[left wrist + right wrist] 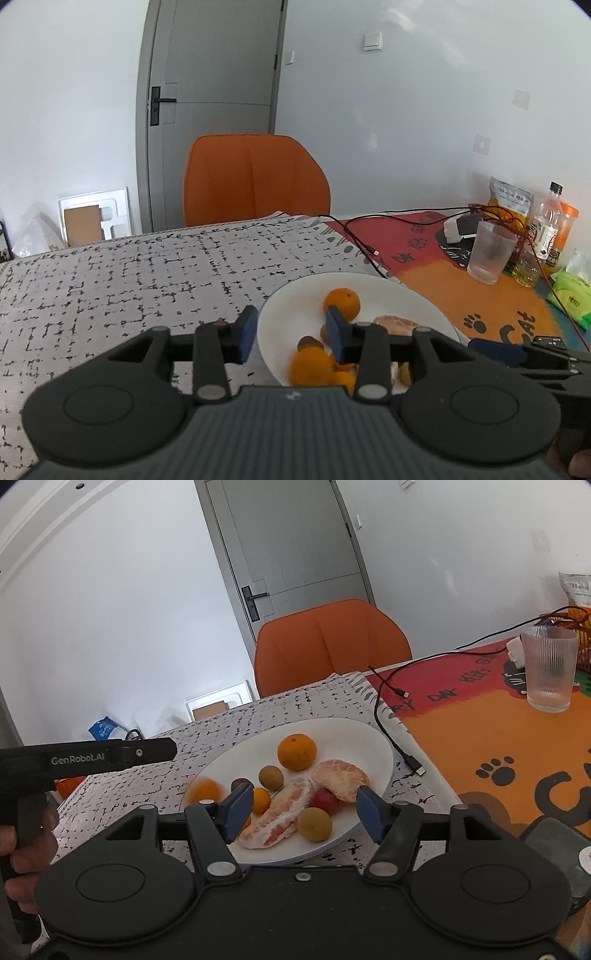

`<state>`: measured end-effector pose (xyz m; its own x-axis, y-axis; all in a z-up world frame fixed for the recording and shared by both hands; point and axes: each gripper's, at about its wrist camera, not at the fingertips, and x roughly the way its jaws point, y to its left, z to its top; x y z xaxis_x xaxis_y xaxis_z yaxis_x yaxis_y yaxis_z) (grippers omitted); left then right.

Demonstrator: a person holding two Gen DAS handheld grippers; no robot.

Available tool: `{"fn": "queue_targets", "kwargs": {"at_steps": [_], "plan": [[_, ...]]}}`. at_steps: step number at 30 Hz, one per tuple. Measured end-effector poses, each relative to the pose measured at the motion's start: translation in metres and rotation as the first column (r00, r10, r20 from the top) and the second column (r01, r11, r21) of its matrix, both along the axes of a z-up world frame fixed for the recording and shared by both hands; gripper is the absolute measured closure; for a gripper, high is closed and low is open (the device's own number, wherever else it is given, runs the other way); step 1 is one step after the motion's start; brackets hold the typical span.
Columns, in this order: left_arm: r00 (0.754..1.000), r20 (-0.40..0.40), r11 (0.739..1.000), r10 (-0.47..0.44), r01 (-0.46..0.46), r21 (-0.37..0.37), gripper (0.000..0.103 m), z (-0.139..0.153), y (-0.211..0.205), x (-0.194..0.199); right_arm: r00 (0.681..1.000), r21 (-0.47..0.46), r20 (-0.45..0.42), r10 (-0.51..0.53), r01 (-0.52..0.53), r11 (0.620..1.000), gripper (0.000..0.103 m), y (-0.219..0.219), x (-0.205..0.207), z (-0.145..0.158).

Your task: Organize fruits

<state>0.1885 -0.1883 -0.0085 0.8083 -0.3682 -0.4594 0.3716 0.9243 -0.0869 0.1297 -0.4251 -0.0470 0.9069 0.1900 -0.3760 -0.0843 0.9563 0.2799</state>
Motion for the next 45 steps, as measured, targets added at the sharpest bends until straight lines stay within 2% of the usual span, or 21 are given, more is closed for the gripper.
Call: {"fn": "queue_targets", "kwargs": {"at_steps": [7,10,21,30,34,40,45], "plan": [[0.998,0.025,0.998,0.052,-0.053,0.037,0.026,-0.002,0.022,-0.011,1.0,0.003,0.007,0.023,-0.024,1.0,0.034,0.008,0.0,0.001],[0.997,0.036,0.996,0.07,-0.072,0.048,0.019,-0.003,0.035,-0.018,0.999,0.001,0.004,0.033,-0.033,0.999,0.034,0.014,0.001,0.001],[0.99,0.02,0.989,0.139,-0.139,0.041,0.009,0.0,0.079,-0.032,0.998,-0.016,0.019,0.061,-0.061,0.998,0.024,0.036,-0.001,0.009],[0.978,-0.016,0.978,0.209,-0.209,0.011,0.004,0.004,0.109,-0.048,0.996,-0.034,0.019,0.092,-0.091,0.995,0.011,0.055,-0.002,0.016],[0.969,-0.017,0.969,0.248,-0.248,0.003,0.004,0.005,0.122,-0.06,0.995,-0.039,0.017,0.095,-0.094,0.995,0.0,0.06,-0.005,0.02],[0.95,-0.023,0.951,0.311,-0.311,0.001,0.003,0.008,0.142,-0.077,0.995,-0.054,0.009,0.099,-0.098,0.994,0.0,0.068,-0.014,0.024],[0.945,-0.03,0.945,0.326,-0.326,-0.006,0.002,0.01,0.154,-0.091,0.995,-0.046,-0.004,0.104,-0.104,0.994,0.0,0.07,-0.023,0.026]]}}
